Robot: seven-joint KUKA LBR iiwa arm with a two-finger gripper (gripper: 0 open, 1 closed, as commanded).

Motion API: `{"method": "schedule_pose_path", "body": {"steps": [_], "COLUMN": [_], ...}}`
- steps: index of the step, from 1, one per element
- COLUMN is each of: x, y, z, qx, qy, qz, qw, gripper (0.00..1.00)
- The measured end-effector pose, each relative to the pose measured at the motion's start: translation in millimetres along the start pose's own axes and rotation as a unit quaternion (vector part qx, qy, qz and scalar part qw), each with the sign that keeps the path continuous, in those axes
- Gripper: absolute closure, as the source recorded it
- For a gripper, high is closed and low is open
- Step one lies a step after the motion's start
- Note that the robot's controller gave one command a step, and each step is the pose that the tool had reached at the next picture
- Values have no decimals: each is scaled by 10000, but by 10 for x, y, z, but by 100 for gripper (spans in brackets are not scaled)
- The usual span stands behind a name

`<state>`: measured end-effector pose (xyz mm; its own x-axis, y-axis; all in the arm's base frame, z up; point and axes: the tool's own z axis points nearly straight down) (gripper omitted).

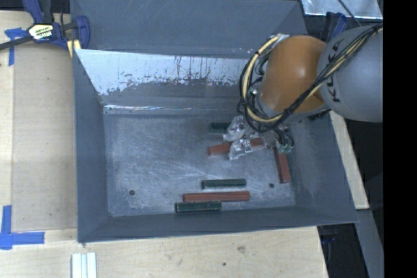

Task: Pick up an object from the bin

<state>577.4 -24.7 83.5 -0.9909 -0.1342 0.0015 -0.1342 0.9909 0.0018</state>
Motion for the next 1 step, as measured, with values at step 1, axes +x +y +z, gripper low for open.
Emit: {"method": "schedule_pose_path", "body": {"steps": [1], "x": [-39], "y": [3], "z": [-1404], "qx": [11], "qy": [-28], "qz": [62], "qw": [10000], "gripper": [100]}}
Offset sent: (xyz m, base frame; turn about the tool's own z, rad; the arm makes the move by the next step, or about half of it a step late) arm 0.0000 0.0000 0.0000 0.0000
